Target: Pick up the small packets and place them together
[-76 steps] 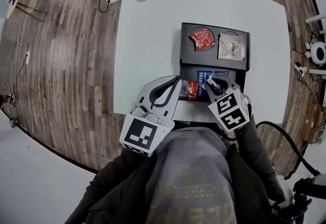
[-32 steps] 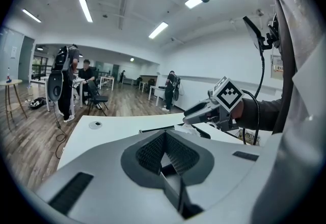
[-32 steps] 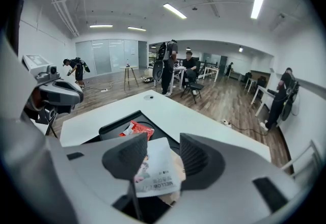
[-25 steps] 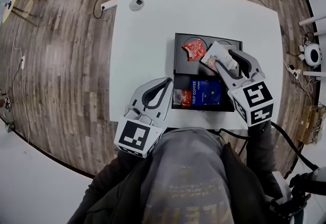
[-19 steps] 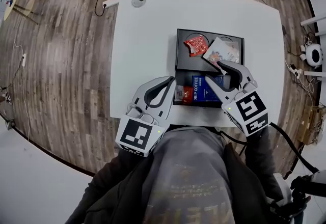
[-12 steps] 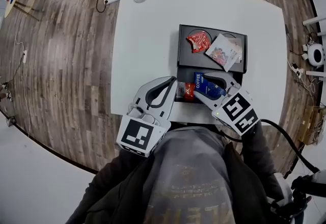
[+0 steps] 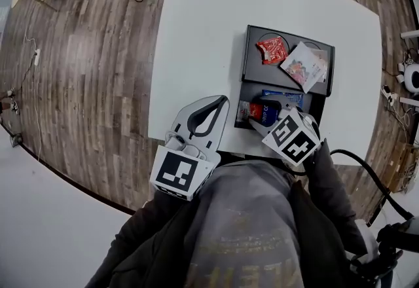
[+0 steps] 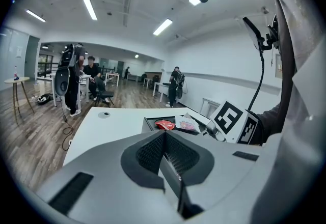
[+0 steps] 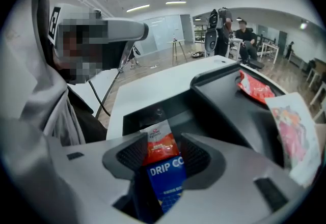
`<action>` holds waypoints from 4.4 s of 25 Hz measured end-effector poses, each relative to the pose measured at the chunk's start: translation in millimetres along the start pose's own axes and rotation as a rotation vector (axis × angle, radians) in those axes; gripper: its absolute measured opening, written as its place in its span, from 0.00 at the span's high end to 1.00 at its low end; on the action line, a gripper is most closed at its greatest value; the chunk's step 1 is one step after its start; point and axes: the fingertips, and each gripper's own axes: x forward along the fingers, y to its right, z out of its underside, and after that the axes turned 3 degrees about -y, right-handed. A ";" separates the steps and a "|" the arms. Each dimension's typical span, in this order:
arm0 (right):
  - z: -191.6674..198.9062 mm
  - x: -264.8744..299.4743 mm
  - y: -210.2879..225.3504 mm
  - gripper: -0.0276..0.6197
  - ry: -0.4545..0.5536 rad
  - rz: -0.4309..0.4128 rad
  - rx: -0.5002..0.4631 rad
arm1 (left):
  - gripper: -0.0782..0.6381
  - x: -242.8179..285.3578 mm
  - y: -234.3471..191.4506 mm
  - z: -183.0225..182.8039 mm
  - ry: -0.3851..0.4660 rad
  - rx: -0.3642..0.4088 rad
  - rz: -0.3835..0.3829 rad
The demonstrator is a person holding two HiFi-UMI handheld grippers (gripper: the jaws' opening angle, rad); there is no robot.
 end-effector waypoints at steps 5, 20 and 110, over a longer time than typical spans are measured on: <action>10.8 12.4 11.6 0.66 -0.036 0.045 0.005 | 0.89 3.2 -4.0 2.9 -0.012 -0.007 0.005; 15.3 14.2 12.8 0.82 -0.058 0.094 -0.070 | 0.89 6.4 -2.0 0.2 -0.002 -0.001 0.010; 15.5 -103.6 60.5 0.95 0.205 0.306 0.178 | 0.89 33.0 38.4 -26.1 0.013 0.090 0.149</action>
